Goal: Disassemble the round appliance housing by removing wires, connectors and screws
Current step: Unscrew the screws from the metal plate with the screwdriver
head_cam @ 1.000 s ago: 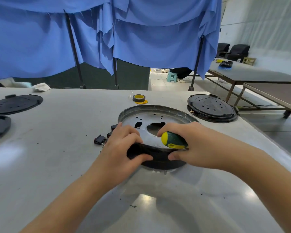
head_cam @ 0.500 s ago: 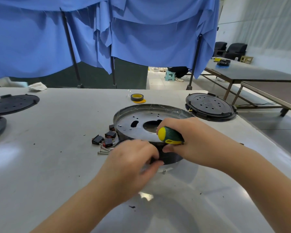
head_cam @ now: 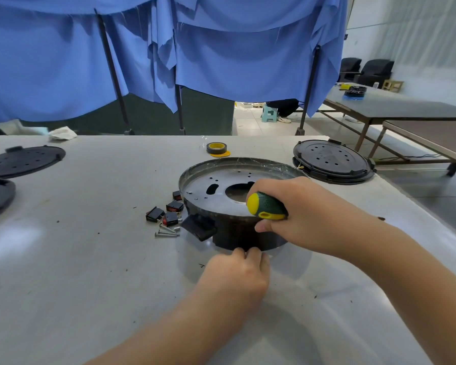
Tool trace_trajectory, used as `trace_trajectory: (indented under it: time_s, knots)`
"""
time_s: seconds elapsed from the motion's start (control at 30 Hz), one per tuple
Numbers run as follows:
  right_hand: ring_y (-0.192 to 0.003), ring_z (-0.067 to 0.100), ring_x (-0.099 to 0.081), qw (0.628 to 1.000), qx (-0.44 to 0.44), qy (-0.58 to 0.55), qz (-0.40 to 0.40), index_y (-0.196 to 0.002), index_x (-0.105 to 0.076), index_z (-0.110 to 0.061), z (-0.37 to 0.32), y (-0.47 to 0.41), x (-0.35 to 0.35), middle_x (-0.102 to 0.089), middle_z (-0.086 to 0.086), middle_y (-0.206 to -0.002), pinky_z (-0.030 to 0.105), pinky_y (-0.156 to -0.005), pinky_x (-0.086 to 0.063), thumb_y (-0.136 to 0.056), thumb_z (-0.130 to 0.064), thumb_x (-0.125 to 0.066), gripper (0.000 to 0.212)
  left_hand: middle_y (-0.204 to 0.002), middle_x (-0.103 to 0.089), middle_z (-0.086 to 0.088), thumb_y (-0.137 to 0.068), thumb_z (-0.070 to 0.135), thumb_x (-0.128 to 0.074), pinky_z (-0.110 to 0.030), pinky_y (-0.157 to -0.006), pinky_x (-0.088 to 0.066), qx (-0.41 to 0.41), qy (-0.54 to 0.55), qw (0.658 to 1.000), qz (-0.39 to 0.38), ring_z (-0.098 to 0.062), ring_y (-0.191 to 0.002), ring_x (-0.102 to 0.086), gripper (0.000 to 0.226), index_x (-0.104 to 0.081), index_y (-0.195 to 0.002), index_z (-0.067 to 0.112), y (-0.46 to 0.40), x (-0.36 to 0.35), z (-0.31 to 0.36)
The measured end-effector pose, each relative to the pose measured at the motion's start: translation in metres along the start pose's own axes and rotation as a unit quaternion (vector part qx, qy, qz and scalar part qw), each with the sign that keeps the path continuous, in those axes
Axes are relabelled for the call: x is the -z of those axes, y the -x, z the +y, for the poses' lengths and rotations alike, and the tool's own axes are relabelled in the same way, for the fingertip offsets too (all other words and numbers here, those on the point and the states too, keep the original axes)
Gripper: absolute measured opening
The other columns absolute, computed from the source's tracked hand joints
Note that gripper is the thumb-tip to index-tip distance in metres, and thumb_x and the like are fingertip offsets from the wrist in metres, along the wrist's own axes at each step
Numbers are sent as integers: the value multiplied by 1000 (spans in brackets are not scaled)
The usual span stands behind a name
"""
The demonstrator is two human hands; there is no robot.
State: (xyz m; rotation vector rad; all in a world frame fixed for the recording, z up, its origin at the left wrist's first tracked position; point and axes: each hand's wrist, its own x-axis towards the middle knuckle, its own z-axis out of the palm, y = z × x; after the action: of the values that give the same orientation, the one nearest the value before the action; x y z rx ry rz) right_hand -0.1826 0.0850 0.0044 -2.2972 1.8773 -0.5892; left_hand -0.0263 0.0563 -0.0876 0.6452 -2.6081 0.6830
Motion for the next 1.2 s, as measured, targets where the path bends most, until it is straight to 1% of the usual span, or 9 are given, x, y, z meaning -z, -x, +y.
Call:
trace_trajectory:
  time_s: [0.2, 0.3, 0.4, 0.5, 0.6, 0.73, 0.9, 1.07, 1.2]
  knots:
    - [-74, 1, -53, 1000, -8, -7, 4, -96, -51, -36, 2, 2, -2, -56, -18, -77, 31, -64, -48, -79, -34, -74, 29, -52, -54, 2, -63, 8, -42, -18, -30, -29, -41, 51, 996, -61, -14, -39, -48, 26, -60, -48, 18, -5, -2, -3]
    - [-73, 5, -53, 1000, -9, -9, 1, -95, -50, -33, 3, 3, -5, -57, -15, -76, 34, -63, -49, -79, -34, -74, 29, -76, -59, 5, -72, 21, -66, -26, -44, -47, -63, 147, 983, -92, -15, -64, -59, 1, -65, -73, 21, 0, 0, -12]
    - [-69, 6, -52, 1000, -10, -10, -7, -94, -50, -32, 4, 4, -7, -57, -13, -74, 36, -61, -49, -80, -35, -74, 28, -99, -58, 11, -94, 33, -52, -29, -79, -46, -6, 335, 928, -163, -6, -92, -53, 16, -64, -101, 27, 4, 4, -35]
    - [-70, 7, -53, 1000, -13, -8, -16, -92, -50, -30, 6, 5, -8, -58, -12, -75, 38, -63, -50, -79, -34, -74, 28, -82, -64, 18, -86, 35, -66, -20, -68, -47, 50, 459, 879, -121, -2, -78, -58, 6, -70, -89, 31, 6, 20, -63]
    - [-71, 8, -54, 999, -19, -13, -26, -89, -49, -32, 7, 6, -7, -59, -11, -77, 40, -64, -50, -79, -34, -75, 28, -73, -69, 18, -82, 31, -73, -6, -56, -40, 87, 540, 824, -148, 0, -67, -60, 3, -74, -81, 33, 9, 34, -89]
    - [-69, 4, -52, 999, -32, -8, -33, -86, -47, -33, 10, 6, -7, -56, -16, -74, 32, -60, -48, -78, -35, -76, 30, -69, -69, 15, -80, 32, -74, -5, -52, -38, 124, 537, 821, -149, 4, -58, -56, 7, -74, -76, 37, 13, 40, -109]
    - [-72, -1, -50, 998, -38, -7, -44, -83, -47, -32, 11, 7, -9, -54, -18, -72, 20, -55, -36, -76, -37, -76, 30, -63, -66, 10, -80, 29, -74, -11, -51, -41, 209, 451, 851, -171, -8, -60, -58, 9, -74, -71, 31, 15, 27, -125]
    - [-72, -1, -50, 998, -39, 5, -46, -82, -46, -32, 9, 8, -13, -53, -13, -69, 19, -54, -34, -77, -37, -75, 30, -60, -57, 35, -83, 27, -69, -8, -50, -37, 268, 374, 867, -190, 10, -60, -55, 11, -70, -72, 29, 16, 4, -135]
    - [-72, -3, -50, 998, -44, 9, -43, -82, -46, -32, 8, 9, -13, -53, -16, -68, 17, -52, -31, -77, -38, -75, 30, -62, -61, 25, -83, 29, -68, -9, -51, -33, 278, 346, 874, -194, 11, -62, -54, 14, -67, -71, 34, 20, -12, -139]
